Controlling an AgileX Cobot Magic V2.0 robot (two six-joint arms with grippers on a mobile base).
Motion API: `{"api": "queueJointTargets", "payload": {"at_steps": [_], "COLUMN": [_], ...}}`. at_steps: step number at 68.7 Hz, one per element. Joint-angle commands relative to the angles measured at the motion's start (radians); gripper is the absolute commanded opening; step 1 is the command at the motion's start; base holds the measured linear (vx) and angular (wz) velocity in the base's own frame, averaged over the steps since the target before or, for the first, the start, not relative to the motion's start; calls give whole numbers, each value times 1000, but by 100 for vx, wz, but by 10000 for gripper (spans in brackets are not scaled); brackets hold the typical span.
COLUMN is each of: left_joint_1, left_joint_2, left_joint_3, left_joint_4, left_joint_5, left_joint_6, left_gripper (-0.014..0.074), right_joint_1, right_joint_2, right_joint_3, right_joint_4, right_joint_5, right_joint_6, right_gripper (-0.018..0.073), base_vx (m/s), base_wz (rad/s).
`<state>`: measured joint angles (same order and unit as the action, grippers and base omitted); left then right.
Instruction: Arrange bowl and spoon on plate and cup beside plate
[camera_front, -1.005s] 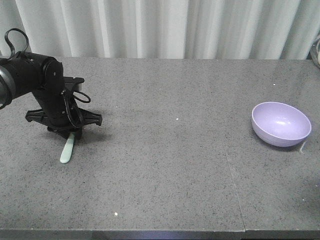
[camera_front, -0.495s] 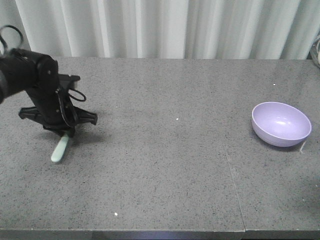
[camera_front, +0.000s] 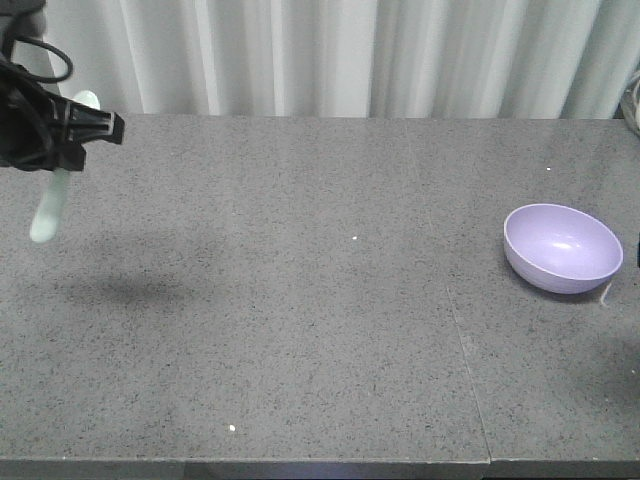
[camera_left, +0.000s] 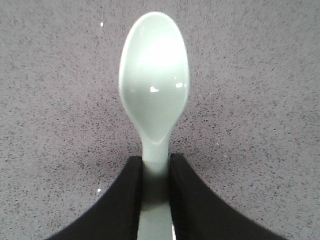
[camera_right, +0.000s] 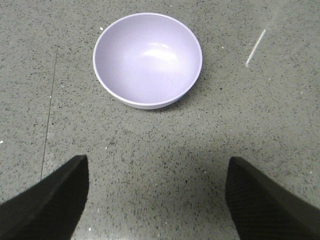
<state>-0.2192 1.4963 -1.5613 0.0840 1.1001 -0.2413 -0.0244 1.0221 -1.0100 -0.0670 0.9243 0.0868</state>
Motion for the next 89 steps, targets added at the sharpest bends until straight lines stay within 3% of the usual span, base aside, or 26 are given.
{"api": "queueJointTargets", "payload": {"at_steps": [1,14,24,45,63,77,89], "left_joint_1": [-3,-3,-3,-3,-3,-3,-3], "left_joint_2": [-67,-89,-89,-89,-89,-89,-89], "left_joint_3": [-26,-25,-25,-25,-25,-25,-25], "left_joint_4": [7,7,6,6,6,6,6], "left_joint_5": [-37,-36,-35,-34,-34,-34,-34], "left_joint_6": [-9,-9,-9,-10,-10,-10,-10], "left_gripper": [-8,-8,-8,-6,-6,-6,-6], "right_joint_1": [-14,-129,-210,-215,-215,-215,-215], "right_joint_2": [34,138,223,424,605,685,706], "right_joint_3": [-38,-40,-60,-134,-227,-240,-240], "right_joint_4": [-23,-19,36,146,204,263,263], "right_joint_5": [-78,-150,-210,-383,-384,-378,-368], "right_joint_6": [12,13,-17,-143,-187,-228,-228], "right_gripper": [557,557,557,557,534,445,263], "base_vx": [0,0,0,0,0,0,0], "base_wz": [0,0,0,0,0,0,0]}}
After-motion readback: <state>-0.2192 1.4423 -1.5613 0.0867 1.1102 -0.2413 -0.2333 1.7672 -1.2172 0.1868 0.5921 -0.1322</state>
